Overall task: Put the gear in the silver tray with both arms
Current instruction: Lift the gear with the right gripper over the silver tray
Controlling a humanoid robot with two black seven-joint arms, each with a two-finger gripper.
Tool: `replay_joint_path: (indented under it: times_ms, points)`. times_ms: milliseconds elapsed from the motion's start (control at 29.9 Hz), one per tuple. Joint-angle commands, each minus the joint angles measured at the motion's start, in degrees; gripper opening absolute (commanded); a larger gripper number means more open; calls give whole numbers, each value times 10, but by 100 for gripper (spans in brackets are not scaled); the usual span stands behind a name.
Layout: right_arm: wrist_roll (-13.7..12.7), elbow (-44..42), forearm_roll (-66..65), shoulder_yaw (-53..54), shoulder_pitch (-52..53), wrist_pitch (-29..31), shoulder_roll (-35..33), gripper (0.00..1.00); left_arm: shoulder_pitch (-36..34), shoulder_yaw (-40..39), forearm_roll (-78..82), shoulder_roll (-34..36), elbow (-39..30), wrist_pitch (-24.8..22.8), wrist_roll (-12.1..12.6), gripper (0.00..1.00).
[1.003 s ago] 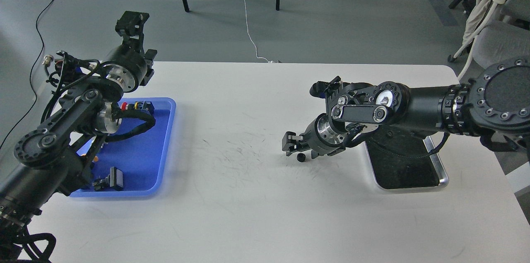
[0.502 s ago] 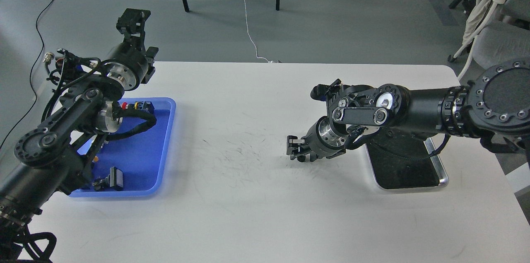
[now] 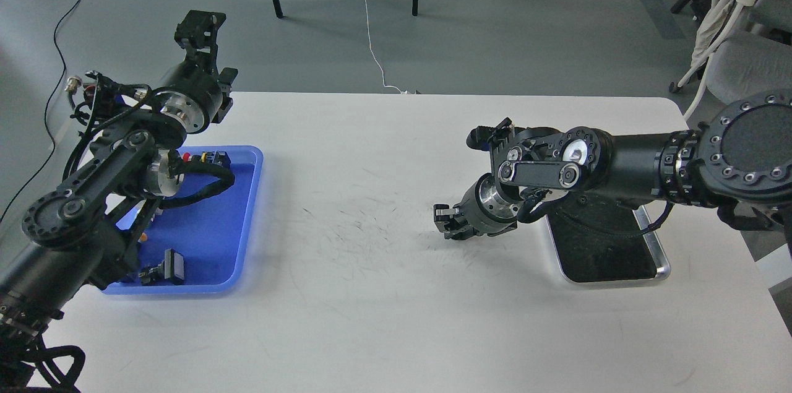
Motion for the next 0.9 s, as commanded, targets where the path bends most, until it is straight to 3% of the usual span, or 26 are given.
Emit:
replay_joint_path:
  times_ms: [0,301,502,736,869]
  points:
    - [1,-10,5,7,12,10,0,2,0,0,0,0,0,0,0,98]
    - [2,-3,5,100,82,14,-14,2,0,-1,2,3,0,0,-1,98]
    - [4,83,-4,102,85,14,-163,2,0,1,3,-1,0,0,-1,98]
    - [8,190,-105,124,62,13,-378,2,1,2,4,2,0,1,0,98]
    - [8,214,-148,144,-1,6,-421,2,0,4,4,3,1,0,0,98]
